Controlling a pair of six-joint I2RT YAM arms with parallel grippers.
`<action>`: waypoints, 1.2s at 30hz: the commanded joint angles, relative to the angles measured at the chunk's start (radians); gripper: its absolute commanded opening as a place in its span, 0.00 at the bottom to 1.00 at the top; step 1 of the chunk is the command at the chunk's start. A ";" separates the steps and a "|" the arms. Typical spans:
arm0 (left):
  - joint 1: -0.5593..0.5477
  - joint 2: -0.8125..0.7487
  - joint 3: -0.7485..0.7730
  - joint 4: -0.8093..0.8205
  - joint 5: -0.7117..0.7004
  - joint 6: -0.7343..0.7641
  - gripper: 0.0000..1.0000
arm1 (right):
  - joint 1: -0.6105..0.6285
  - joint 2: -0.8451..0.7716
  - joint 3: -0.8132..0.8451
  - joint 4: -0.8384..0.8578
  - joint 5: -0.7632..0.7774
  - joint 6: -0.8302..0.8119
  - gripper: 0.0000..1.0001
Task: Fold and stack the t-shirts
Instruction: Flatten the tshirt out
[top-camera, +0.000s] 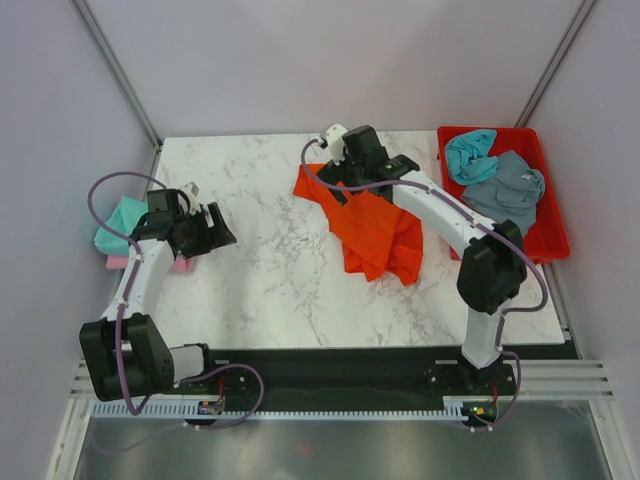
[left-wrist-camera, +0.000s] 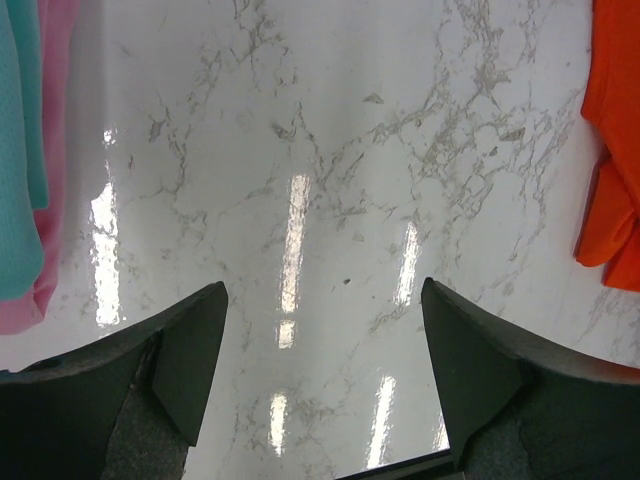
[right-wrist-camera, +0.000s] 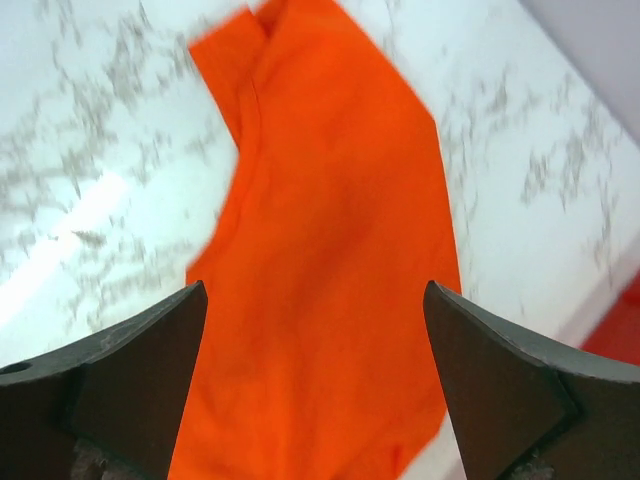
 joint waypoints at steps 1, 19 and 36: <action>0.006 -0.056 -0.016 0.022 0.030 -0.019 0.86 | 0.042 0.166 0.157 0.019 -0.044 -0.070 0.98; 0.044 -0.138 -0.059 0.007 -0.015 0.029 0.86 | 0.100 0.650 0.557 0.065 0.051 -0.166 0.62; 0.049 -0.132 -0.064 0.012 -0.005 0.016 0.86 | 0.079 0.707 0.549 0.102 0.095 -0.099 0.00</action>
